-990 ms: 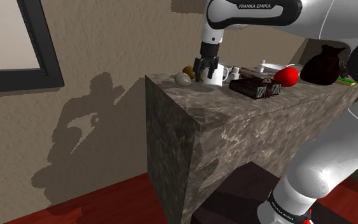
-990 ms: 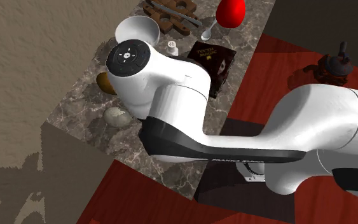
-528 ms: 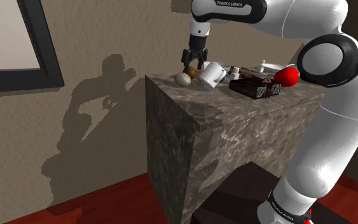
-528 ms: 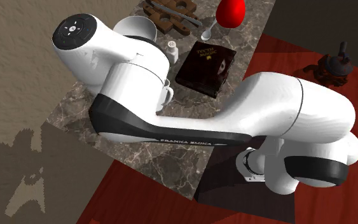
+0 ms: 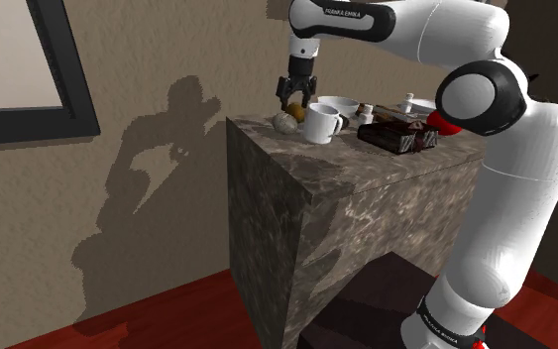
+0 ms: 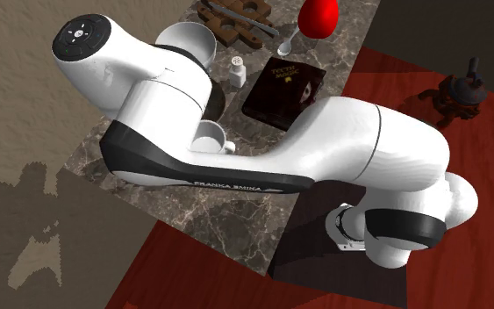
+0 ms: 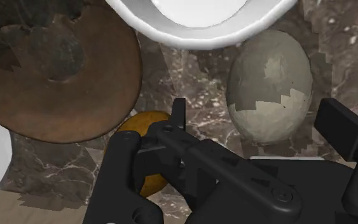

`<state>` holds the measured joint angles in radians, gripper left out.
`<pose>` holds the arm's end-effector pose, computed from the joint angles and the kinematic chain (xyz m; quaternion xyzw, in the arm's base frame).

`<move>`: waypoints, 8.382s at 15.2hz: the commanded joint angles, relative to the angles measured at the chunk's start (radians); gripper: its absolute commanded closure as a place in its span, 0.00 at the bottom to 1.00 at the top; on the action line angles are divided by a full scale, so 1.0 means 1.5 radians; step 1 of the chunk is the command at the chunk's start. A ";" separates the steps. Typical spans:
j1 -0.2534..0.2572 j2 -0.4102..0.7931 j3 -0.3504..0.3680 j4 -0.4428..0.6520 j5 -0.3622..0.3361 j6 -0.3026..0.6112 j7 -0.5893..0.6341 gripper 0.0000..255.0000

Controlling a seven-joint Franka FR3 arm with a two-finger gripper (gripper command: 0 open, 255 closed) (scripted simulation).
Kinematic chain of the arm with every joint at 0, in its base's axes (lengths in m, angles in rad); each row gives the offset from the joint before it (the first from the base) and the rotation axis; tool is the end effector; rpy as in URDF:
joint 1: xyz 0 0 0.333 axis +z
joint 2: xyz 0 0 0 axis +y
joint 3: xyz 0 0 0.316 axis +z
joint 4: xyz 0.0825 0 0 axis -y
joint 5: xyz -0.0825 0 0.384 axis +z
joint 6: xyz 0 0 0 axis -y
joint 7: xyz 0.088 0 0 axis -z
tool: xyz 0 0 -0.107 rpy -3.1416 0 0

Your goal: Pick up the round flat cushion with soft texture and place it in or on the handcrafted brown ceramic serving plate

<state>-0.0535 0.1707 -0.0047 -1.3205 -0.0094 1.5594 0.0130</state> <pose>0.6052 -0.0360 0.6424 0.9988 -0.0357 0.0340 0.0059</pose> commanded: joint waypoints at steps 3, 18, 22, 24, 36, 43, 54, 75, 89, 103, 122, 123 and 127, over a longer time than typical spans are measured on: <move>0.000 -0.011 0.000 -0.048 0.000 0.037 0.000 0.00; -0.002 -0.006 -0.001 -0.035 0.000 0.030 -0.002 1.00; -0.001 -0.004 0.000 -0.020 0.000 0.016 -0.001 1.00; 0.000 -0.008 0.000 -0.027 0.001 0.024 -0.001 0.00; 0.007 -0.209 0.015 -0.431 -0.074 0.459 0.107 0.00; 0.007 -0.210 0.014 -0.432 -0.074 0.459 0.106 1.00; 0.008 -0.210 0.015 -0.406 -0.072 0.433 0.104 1.00; 0.003 -0.189 0.008 -0.203 -0.057 0.253 0.069 1.00; -0.067 -0.240 -0.111 -0.242 0.006 0.249 -0.134 1.00; -0.069 -0.270 -0.111 -0.400 0.001 0.378 -0.133 1.00; -0.070 -0.302 -0.107 -0.366 -0.005 0.312 -0.129 0.00; -0.070 -0.302 -0.107 -0.366 -0.005 0.312 -0.129 0.00; -0.070 -0.302 -0.107 -0.366 -0.005 0.312 -0.129 0.00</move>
<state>-0.1588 -0.2823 -0.1645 -1.8699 -0.0167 2.0277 -0.1806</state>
